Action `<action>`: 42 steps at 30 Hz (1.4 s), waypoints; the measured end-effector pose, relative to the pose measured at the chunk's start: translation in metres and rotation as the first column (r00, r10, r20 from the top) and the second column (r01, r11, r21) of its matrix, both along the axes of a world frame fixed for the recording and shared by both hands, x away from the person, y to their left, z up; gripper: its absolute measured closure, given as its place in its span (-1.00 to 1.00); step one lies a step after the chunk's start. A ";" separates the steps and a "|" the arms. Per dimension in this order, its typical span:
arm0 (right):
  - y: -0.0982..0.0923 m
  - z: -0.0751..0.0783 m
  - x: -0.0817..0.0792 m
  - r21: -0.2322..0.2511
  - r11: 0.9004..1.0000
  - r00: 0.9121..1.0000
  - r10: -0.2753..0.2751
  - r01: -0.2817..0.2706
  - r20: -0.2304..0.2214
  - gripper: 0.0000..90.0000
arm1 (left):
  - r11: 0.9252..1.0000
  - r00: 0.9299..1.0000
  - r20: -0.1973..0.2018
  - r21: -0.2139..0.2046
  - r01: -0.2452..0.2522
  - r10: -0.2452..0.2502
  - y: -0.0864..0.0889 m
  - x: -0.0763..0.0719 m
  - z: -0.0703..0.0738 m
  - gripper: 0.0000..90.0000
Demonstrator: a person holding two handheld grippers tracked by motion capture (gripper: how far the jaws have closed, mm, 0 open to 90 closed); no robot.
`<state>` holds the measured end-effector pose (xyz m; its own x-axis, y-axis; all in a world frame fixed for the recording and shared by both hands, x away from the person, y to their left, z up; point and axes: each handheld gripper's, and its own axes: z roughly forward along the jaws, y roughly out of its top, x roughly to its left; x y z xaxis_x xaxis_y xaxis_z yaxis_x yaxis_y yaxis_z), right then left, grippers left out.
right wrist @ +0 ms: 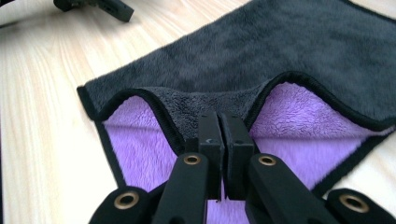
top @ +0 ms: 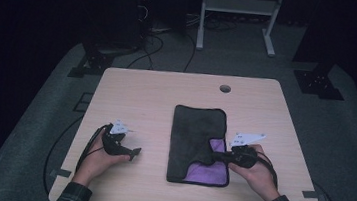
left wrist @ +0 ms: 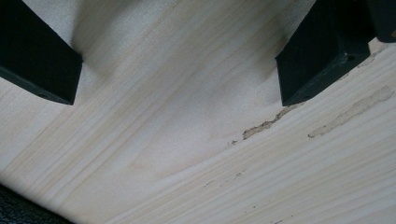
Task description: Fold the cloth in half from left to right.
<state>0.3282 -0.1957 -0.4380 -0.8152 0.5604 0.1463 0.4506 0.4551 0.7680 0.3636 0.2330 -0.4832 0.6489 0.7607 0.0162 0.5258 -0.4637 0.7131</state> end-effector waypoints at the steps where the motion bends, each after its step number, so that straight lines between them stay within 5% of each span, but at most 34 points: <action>1: -0.003 -0.001 -0.003 0.002 1.000 1.000 -0.002 0.002 -0.003 0.94 | 1.000 1.000 0.000 0.000 0.000 0.000 0.000 0.000 0.000 -1.00; 17: -0.037 -0.001 -0.043 0.011 1.000 0.999 -0.026 0.026 -0.019 0.94 | 1.000 1.000 0.000 0.000 -0.001 0.001 0.000 0.000 0.000 -1.00; 24: -0.047 -0.013 -0.058 -0.045 0.998 0.999 -0.034 0.033 -0.031 0.83 | 1.000 1.000 0.001 -0.004 -0.004 0.004 0.000 0.000 0.000 -1.00; 28: -0.050 -0.014 -0.058 -0.035 0.999 0.999 -0.034 0.033 -0.030 0.46 | 1.000 1.000 0.001 -0.004 -0.004 0.004 0.000 0.000 0.000 -1.00; 33: -0.057 -0.008 -0.050 0.008 0.997 0.996 -0.079 0.079 0.039 0.10 | 1.000 1.000 0.002 -0.004 -0.005 0.005 -0.001 0.000 0.000 -1.00; 42: -0.063 -0.010 -0.019 0.027 0.989 0.986 -0.144 0.143 0.080 -0.05 | 1.000 1.000 0.009 -0.009 -0.011 0.011 -0.001 0.000 0.000 -0.93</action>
<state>0.3090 -0.2583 -0.4477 -0.7363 0.6699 0.0955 0.4455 0.3737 0.8136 0.3634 0.2316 -0.4829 0.6400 0.7682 0.0147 0.5249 -0.4512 0.7218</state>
